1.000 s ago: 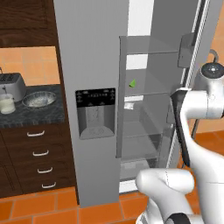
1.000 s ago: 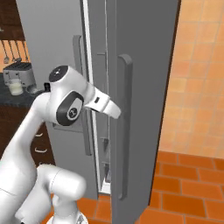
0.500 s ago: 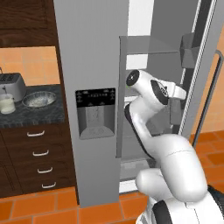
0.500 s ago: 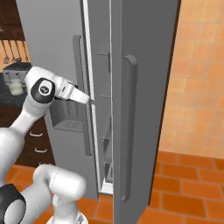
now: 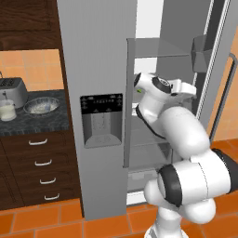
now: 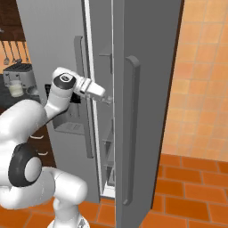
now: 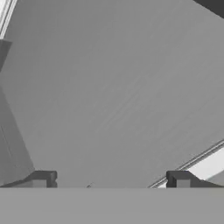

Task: Grab a lemon wedge from the fridge and one ice cube from the ice bowl, and put them in the glass of lemonade.

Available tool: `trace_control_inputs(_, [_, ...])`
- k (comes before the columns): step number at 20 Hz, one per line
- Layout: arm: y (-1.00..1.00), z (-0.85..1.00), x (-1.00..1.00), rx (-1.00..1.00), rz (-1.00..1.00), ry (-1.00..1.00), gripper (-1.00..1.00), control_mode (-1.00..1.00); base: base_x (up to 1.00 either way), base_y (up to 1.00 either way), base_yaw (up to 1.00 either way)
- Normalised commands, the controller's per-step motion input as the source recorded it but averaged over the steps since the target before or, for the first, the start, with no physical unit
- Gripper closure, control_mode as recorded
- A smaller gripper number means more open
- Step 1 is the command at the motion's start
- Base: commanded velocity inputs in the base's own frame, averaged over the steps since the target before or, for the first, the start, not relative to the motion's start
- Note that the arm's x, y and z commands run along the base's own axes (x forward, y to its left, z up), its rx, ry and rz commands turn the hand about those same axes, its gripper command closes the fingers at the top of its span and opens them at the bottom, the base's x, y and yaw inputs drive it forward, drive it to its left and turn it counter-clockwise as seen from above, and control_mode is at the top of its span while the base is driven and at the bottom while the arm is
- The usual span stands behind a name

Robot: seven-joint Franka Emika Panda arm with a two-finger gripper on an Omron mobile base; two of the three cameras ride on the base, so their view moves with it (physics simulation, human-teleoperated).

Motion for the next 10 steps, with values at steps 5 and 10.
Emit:
trace_control_inputs(5, [-1.00, -0.08, -0.05, 0.00, -0.23, 0.14, -1.00, -1.00, 0.00, 0.00, 0.00])
trace_control_inputs(10, [-1.00, 0.00, -0.32, 0.00, -0.21, 0.05, -1.00, -1.00, 0.00, 0.00, 0.00])
